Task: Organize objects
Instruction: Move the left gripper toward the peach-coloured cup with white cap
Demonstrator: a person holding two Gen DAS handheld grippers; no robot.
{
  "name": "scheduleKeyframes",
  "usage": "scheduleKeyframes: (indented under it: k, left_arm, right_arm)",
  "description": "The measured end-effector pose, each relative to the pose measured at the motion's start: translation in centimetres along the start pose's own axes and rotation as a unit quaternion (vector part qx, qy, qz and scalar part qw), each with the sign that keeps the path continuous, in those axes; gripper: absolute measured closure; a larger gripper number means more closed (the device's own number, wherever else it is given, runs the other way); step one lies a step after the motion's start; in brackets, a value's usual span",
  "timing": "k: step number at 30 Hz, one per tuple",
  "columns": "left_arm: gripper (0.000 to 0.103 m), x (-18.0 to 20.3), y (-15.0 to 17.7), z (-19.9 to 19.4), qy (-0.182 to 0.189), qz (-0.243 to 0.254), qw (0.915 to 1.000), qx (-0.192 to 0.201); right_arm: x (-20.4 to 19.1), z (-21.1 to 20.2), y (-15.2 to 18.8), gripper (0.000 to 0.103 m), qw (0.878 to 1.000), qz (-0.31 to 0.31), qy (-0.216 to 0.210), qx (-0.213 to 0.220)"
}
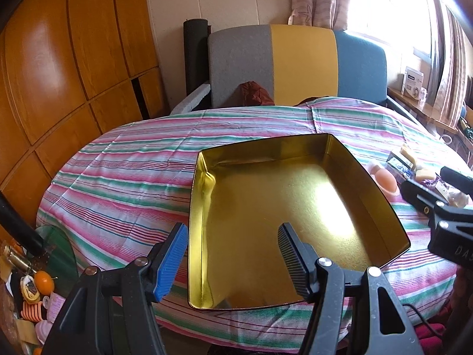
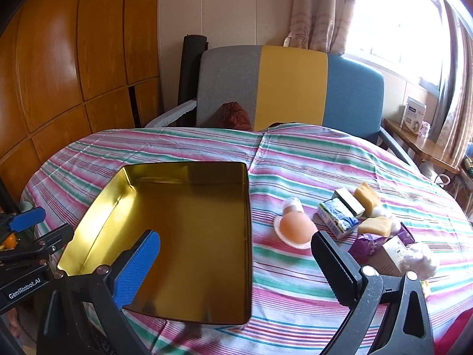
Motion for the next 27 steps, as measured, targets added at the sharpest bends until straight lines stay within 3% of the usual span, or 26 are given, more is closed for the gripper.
scheduleKeyframes:
  k: [3,11,20,23,27]
  left_arm:
    - [0.039,0.3,-0.2,0.2,0.015,0.003,0.9999,-0.004]
    - [0.038,2.1,-0.5,1.2,0.118,-0.010,0.9917,-0.050]
    - [0.038,7.1,-2.8,1.2,0.175,0.046,0.9817,-0.059]
    - [0.038,9.8,-4.2,1.3,0.207,0.074,0.9732,-0.066]
    - [0.038,14.1,-6.5,1.7,0.241,0.114,0.9613,-0.071]
  right_arm:
    - [1.0,-0.1,-0.1,0.000,1.000,0.006,0.006,0.001]
    - [7.8,-0.4,-0.9,0.000,0.997,0.045,0.056,0.002]
    - [20.7,-1.0,-1.0,0.000,0.979,0.136,0.149,0.009]
    - [24.2,-0.7,-0.5,0.000,0.973,0.160,0.164,0.013]
    - [26.2,-0.3,0.6,0.000,0.968,0.198,0.155,0.019]
Point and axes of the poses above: each gripper's, at about its wrist camera, not at the fingertips, and z roughly the way its jaws point, x to its right, y to its underside, the point moved 2 cm from there along z, roughly the way its jaws point, and after that the axes turned 1 degree about z, right-handed, at the moved point
